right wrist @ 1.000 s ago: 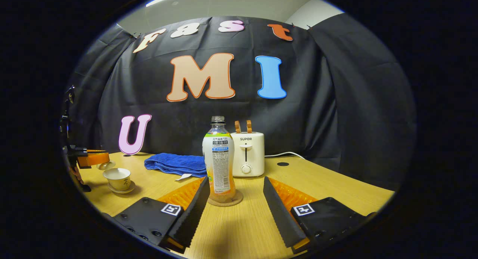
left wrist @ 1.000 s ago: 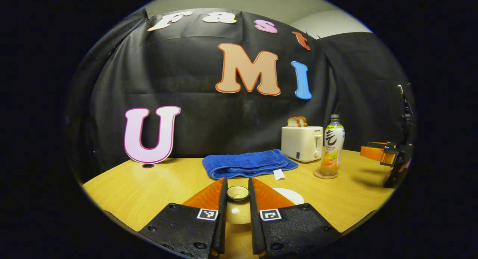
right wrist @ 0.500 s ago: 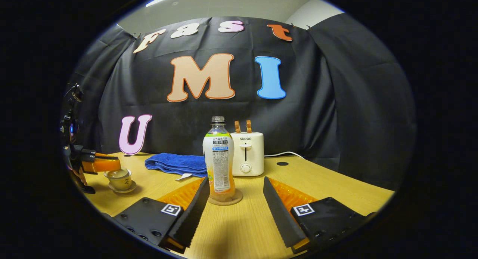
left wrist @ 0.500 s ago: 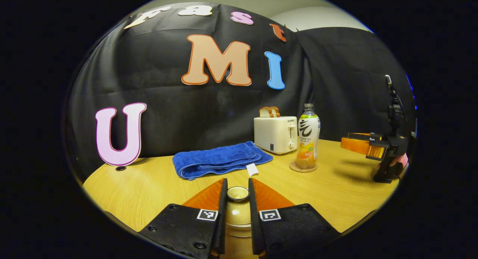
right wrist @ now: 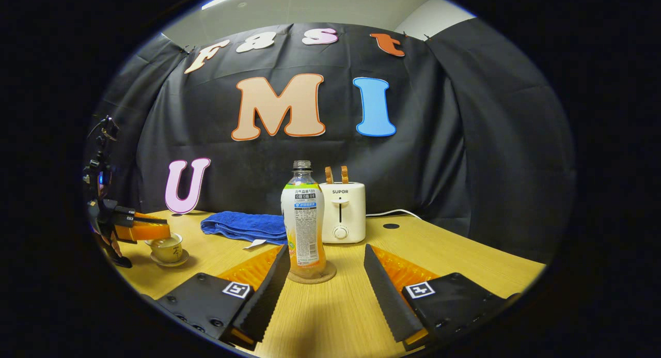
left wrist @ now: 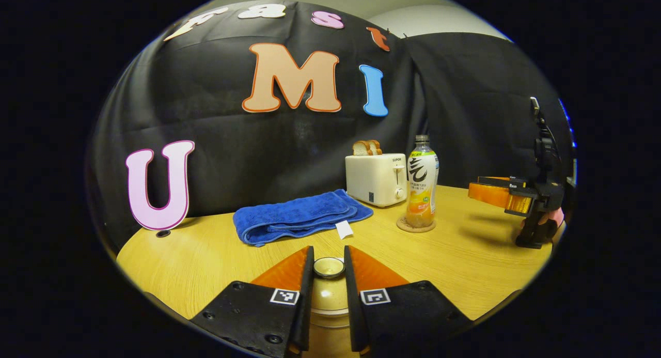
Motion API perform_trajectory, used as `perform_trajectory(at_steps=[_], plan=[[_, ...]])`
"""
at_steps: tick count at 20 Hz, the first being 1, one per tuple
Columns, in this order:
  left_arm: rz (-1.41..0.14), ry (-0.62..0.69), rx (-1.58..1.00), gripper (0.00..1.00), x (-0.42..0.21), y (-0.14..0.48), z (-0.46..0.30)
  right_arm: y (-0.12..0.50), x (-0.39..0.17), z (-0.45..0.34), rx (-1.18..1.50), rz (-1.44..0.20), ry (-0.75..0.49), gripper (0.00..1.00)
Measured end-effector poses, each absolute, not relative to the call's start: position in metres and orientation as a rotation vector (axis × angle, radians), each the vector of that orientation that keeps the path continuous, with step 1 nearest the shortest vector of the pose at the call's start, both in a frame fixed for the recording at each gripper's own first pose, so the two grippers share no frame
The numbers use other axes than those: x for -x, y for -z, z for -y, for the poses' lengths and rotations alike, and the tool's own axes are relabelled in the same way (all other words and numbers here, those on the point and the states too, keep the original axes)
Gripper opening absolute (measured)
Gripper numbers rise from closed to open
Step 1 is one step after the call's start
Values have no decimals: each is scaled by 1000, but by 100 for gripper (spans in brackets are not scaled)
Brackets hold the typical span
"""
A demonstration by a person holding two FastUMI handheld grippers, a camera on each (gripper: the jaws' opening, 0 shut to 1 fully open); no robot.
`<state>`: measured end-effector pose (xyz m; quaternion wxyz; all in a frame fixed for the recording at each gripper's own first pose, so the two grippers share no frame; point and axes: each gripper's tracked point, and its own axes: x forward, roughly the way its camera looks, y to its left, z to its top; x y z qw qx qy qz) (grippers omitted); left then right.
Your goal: Open the teacup lid with one hand, grasp the water bottle and pour water into the teacup with the other hand; after pouring, place the water bottle on the coaster and then close the teacup lid.
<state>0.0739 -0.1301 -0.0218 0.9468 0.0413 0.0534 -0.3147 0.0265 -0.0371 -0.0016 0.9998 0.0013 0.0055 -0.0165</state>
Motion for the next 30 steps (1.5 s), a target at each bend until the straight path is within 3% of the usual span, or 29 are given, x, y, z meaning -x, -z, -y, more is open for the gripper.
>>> perform_trajectory(at_steps=[1,3,4,8,9,22,26,27,30], plan=[[-109,647,-84,30,-73,21,131,1,-26,37,-3,-11,33,93],[-106,647,-81,42,-73,21,131,2,-26,37,-3,-11,33,92],[-105,649,-80,64,-72,21,131,1,-26,37,-3,-11,33,92],[-102,615,-73,92,-75,20,124,1,-26,40,-1,-10,49,95],[-98,607,-70,95,-75,19,124,1,-26,40,-2,-10,49,89],[6,521,17,96,-44,0,91,1,-25,41,-2,-9,58,92],[1,381,12,96,-40,1,60,1,-25,42,-2,-9,60,92],[-1,330,11,99,-41,2,49,2,-26,41,-2,-9,61,92],[-3,152,5,96,-38,2,12,1,-25,43,-1,-9,68,92]])
